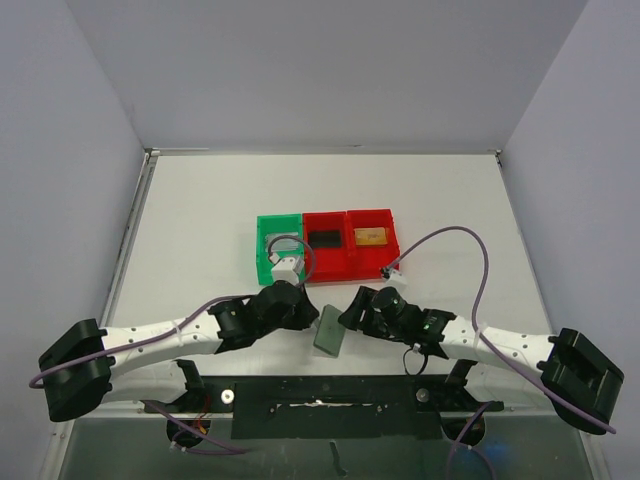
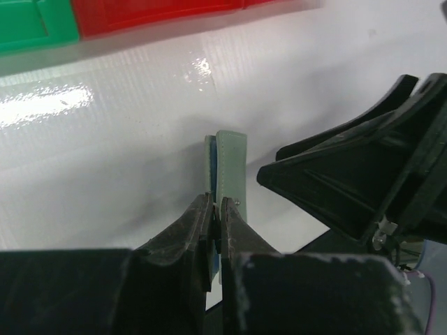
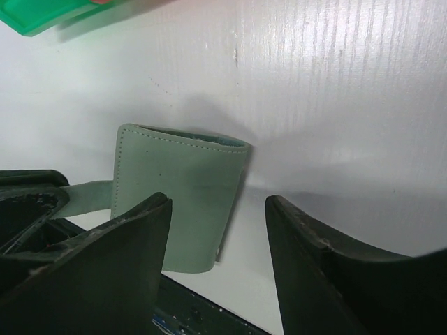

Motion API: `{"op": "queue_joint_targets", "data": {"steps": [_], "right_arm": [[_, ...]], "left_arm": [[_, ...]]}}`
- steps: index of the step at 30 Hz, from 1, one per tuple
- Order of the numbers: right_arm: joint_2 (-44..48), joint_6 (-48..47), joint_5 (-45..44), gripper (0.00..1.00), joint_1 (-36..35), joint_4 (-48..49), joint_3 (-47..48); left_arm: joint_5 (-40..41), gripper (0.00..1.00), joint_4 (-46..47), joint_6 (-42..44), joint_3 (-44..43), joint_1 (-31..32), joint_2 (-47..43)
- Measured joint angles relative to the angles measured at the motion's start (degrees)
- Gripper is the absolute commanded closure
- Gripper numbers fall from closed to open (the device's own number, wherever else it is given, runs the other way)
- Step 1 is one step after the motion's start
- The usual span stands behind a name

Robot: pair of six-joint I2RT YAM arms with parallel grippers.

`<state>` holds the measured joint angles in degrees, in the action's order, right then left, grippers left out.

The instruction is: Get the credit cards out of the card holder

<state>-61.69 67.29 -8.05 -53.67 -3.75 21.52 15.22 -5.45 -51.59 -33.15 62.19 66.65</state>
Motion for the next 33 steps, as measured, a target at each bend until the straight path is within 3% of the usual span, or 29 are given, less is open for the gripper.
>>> {"op": "queue_joint_targets", "data": {"steps": [5,18,25,33], "right_arm": [[-2.51,0.02,1.09,0.48,0.0,0.7,0.33],[-5.95,0.02,-0.46,0.45,0.52,1.11,3.28],[1.07,0.74,-4.11,0.39,1.14,-5.29,3.26],[8.63,0.81,-5.31,0.39,1.99,-6.97,2.58]], "left_arm": [[-1.16,1.0,1.88,1.29,-0.55,0.0,-0.55],[-3.74,1.0,3.17,3.56,-5.09,0.35,-0.59],[-1.44,1.0,3.32,4.28,-3.23,0.33,-0.72],[1.79,1.0,2.12,3.61,0.15,0.24,-1.66]]}}
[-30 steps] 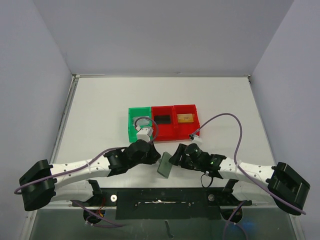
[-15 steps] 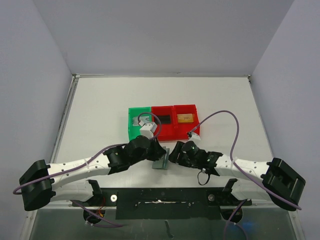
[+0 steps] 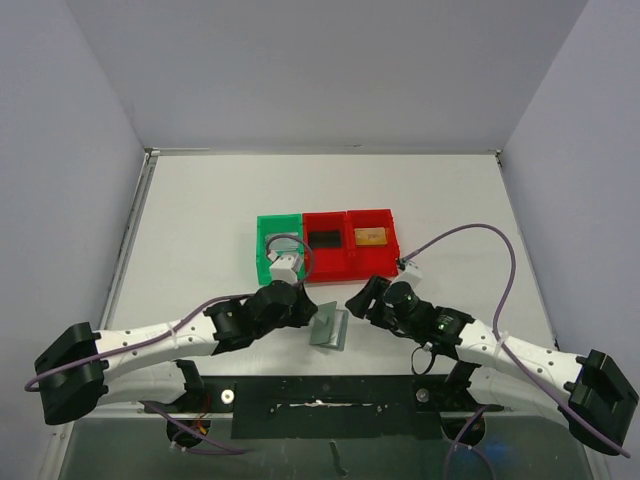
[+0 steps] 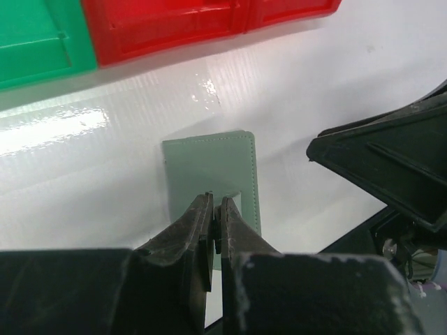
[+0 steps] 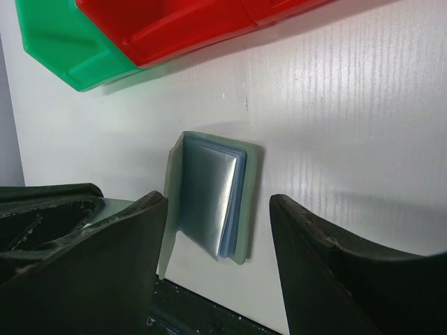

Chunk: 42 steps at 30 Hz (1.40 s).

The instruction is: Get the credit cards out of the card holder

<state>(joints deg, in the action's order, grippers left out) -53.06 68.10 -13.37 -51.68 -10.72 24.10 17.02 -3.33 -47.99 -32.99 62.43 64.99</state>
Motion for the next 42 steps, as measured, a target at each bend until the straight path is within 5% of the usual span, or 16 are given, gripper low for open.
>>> {"op": "queue_joint_targets", "data": {"steps": [13,42], "right_arm": [[-10.4,-0.48,6.47,0.5,-0.15,7.5,0.11],[-26.71,-2.97,17.94,0.49,-2.43,24.52,7.5]], "left_arm": [[3.43,1.0,-8.92,-1.51,7.26,-9.42,-8.0],[-1.95,1.0,-7.63,-3.91,12.63,-9.66,-5.88]]}}
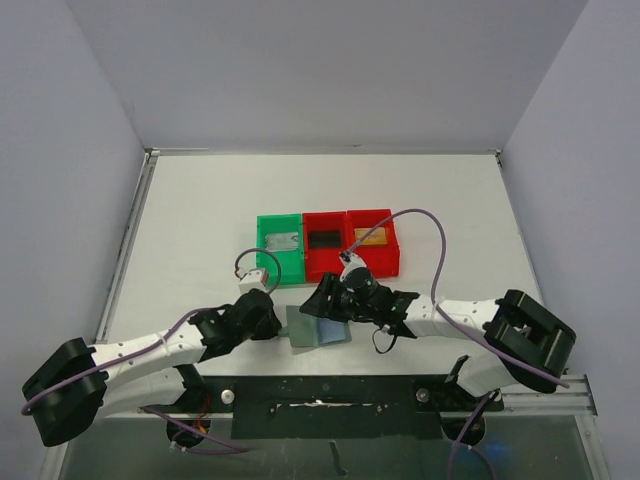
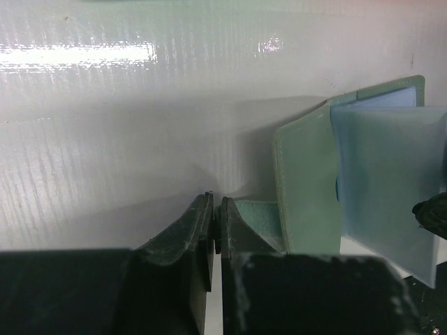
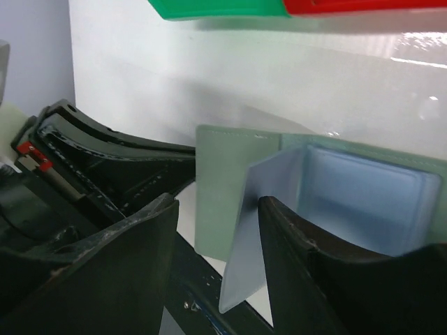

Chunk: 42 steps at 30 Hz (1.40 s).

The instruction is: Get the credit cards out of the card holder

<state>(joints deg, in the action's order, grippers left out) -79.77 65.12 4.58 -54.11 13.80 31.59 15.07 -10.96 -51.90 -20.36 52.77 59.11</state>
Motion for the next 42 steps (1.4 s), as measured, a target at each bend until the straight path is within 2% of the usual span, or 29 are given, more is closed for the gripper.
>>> {"op": "queue_joint_targets", "data": {"steps": [6,8,19,28,33,42], "right_arm": [[-5.73,-0.83,3.13,0.47,0.0,4.17,3.23],[-7.69,-0.83,3.72,0.47,0.0,4.83,3.8],[-12.61,2.56,4.96,0.42,0.0,13.14,-0.37],[-13.68,7.85,4.61,0.41,0.0,21.22,-3.8],[-13.7,8.41,4.5,0.38,0.0,22.38,-4.09],[-13.77,7.74,4.7,0.37,0.0,23.02,-4.09]], "left_arm": [[0.04,0.98,0.07,-0.31,0.37,0.0,-1.64],[0.09,0.89,0.0,-0.42,0.39,0.0,-2.71],[-0.37,0.55,0.0,-2.16,0.42,0.0,-5.6],[-1.05,0.5,-0.02,-5.4,1.99,-0.07,-10.67],[-1.03,0.47,-0.11,-7.52,2.29,-0.07,-13.7],[-1.03,0.44,0.9,-11.28,3.74,-0.07,-17.51]]}}
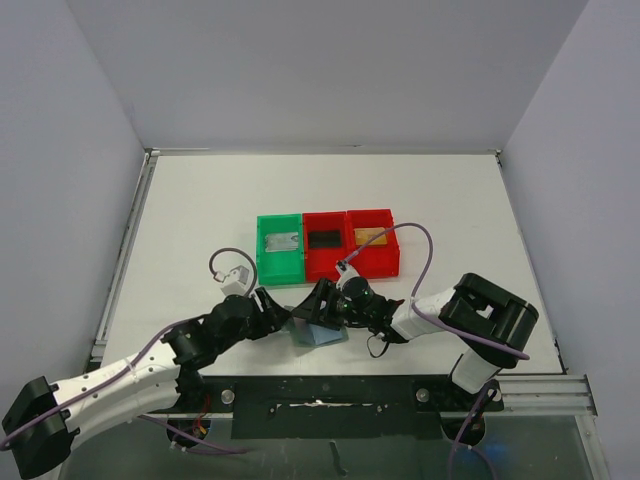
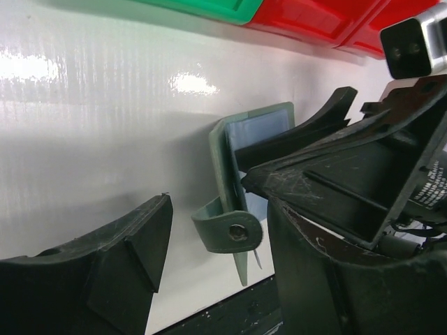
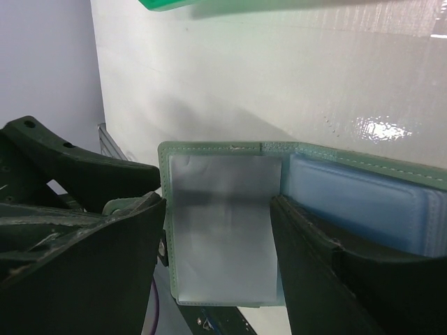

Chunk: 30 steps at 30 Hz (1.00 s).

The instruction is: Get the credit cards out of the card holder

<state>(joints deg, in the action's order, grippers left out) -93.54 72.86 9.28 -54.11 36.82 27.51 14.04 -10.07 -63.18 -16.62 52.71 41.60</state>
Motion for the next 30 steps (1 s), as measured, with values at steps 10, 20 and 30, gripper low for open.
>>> {"op": "queue_joint_targets", "data": {"steps": [10,20,30], "right_arm": [[-0.46,0.72,-0.02,0.38,0.0,1.11,-0.42],[-1.92,1.6,0.24,0.38,0.0,3.45,-0.42],[2.43,-0.72,-1.18,0.37,0.0,-3.37,-0.35]], "left_arm": [[-4.07,0.45,4.83,-2.45,3.15,0.0,2.38],[-7.43,0.63,7.76,-2.49,5.05,0.0,1.05],[-7.15,0.84,7.69,-1.36,4.39,0.0,8.37]]}}
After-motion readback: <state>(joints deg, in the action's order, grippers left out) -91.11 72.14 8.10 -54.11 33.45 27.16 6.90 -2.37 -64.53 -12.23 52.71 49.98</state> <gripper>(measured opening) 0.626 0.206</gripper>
